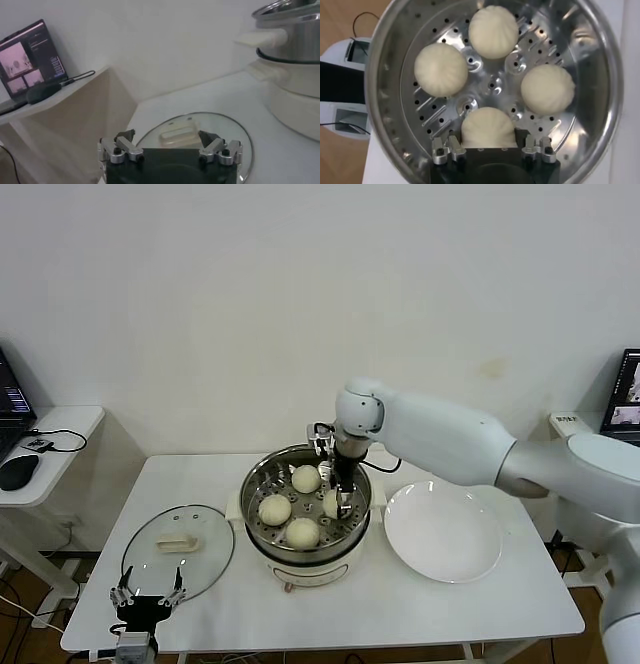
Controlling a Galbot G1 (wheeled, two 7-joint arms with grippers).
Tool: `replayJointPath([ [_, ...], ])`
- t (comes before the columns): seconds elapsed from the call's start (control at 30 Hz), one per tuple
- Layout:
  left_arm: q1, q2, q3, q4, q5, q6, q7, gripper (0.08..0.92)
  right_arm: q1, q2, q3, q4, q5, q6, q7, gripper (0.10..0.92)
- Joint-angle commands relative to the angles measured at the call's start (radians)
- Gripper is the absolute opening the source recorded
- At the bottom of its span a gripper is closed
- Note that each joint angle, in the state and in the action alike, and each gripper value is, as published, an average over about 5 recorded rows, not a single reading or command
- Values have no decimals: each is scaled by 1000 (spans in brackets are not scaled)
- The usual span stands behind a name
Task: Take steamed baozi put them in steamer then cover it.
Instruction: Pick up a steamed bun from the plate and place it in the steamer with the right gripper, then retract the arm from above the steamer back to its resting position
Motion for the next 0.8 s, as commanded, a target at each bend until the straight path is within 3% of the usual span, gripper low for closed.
replayJointPath([
  [0.03,0,-1,0,-6,-26,-20,-9,823,-19,-35,70,25,-12,-9,33,802],
  [0.3,9,-11,-10,-41,-73,-65,-37,823,-34,-291,324,206,71,-1,122,823],
  [0.6,3,-2,8,-49,-72,-114,-22,823,-351,-567,795,421,181,136,478,823],
  [0.8,-23,-3,12,-34,-56,-182,-25,823,-695,-707,1059,556,298,333,841,823],
])
